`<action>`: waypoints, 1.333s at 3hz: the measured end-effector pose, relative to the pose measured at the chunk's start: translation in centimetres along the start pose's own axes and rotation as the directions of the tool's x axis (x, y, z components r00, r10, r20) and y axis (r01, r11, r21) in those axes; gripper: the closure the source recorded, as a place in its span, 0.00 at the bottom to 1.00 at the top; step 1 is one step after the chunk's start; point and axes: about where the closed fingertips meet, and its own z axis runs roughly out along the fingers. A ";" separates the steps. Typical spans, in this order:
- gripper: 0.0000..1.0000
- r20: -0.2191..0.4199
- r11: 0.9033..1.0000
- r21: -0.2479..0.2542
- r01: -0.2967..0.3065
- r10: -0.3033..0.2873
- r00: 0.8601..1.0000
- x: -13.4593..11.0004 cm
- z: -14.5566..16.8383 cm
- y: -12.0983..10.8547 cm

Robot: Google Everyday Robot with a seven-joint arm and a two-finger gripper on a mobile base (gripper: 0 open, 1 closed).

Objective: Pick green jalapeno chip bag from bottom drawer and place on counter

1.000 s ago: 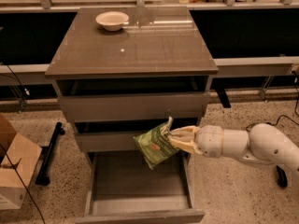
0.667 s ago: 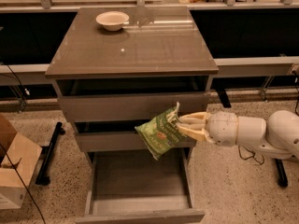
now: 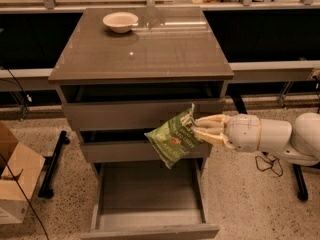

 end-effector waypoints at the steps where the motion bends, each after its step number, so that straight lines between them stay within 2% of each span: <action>1: 1.00 -0.016 0.998 -0.004 0.065 -0.065 0.998 -2.2 -0.1 -0.8; 2: 1.00 -0.063 0.969 -0.029 0.246 -0.247 0.967 -8.2 0.1 -2.7; 3: 1.00 -0.145 0.881 -0.064 0.470 -0.474 0.869 -17.5 0.2 -6.6; 4: 1.00 -0.167 0.825 -0.102 0.556 -0.566 0.808 -22.6 2.1 -9.9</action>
Offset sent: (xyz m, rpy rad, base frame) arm 0.0284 0.0187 0.2036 -0.3561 -0.4741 0.0800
